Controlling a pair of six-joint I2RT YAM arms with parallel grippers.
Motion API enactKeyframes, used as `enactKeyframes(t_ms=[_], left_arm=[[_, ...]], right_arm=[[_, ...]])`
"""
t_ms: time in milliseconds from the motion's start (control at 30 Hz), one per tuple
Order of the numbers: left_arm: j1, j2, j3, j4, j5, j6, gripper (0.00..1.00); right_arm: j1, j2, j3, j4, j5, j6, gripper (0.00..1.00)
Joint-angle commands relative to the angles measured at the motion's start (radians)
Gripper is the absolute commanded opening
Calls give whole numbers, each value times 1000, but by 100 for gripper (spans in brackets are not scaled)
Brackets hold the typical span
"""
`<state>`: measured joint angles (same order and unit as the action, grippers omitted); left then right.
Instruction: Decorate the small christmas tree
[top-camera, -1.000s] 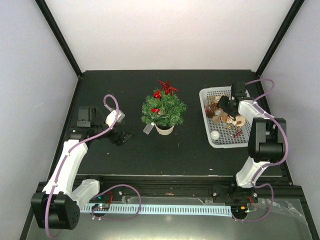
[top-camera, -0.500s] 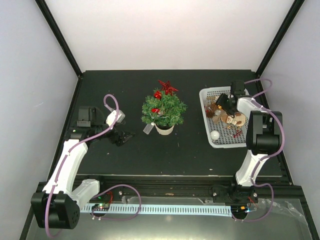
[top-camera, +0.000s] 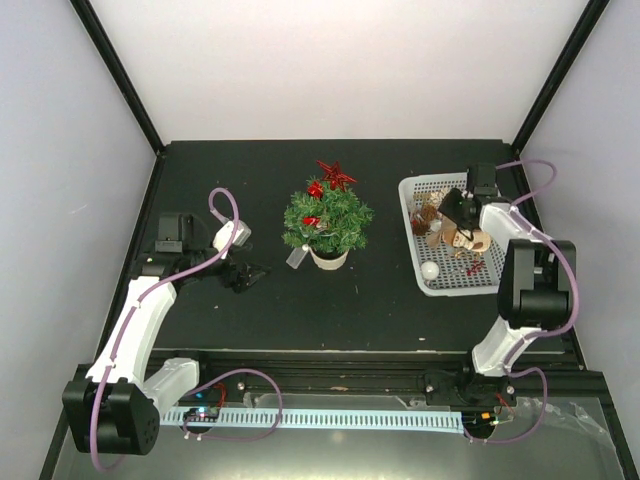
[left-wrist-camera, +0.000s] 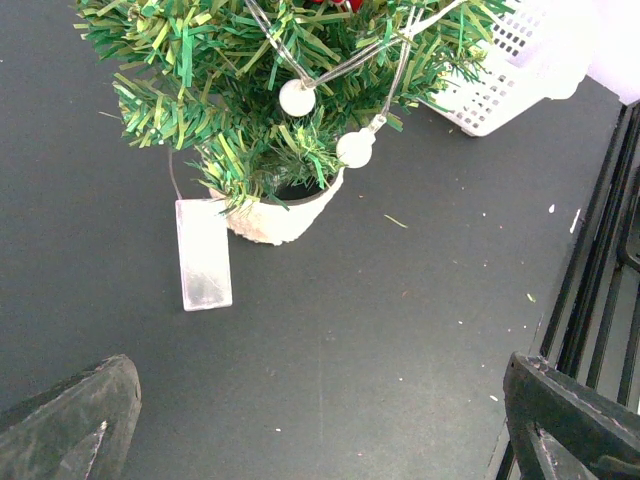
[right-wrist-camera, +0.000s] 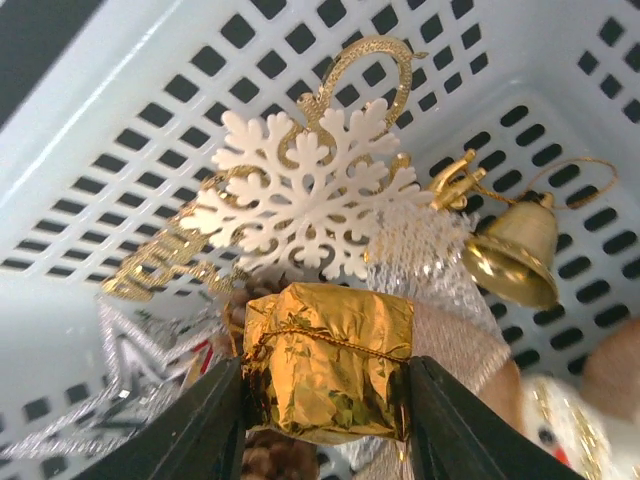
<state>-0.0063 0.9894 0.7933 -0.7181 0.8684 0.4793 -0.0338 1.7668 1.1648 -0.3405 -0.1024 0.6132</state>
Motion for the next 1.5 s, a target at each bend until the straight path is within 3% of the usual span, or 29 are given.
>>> enactKeyframes(t_ms=[0,300,533,1000,1467], left_arm=[[6,-9,9,-15,29,17,99],[6,-19,1,-3,2,13,99],[6,-20,-2,2,-8,11,99],[7,-34,-6,6,-16,5,99],[8,-30,-6,8,-14,5,99]], right_arm=[[-1,-121,-74,33,17,20,43],[128,-456,-206,-7,-29,-40,42],[299,-620,-166,-73,-73,-113,43],[564,-568,-33,-109,-9,-131,43],[641,-526,6,-172,38,-160,44]])
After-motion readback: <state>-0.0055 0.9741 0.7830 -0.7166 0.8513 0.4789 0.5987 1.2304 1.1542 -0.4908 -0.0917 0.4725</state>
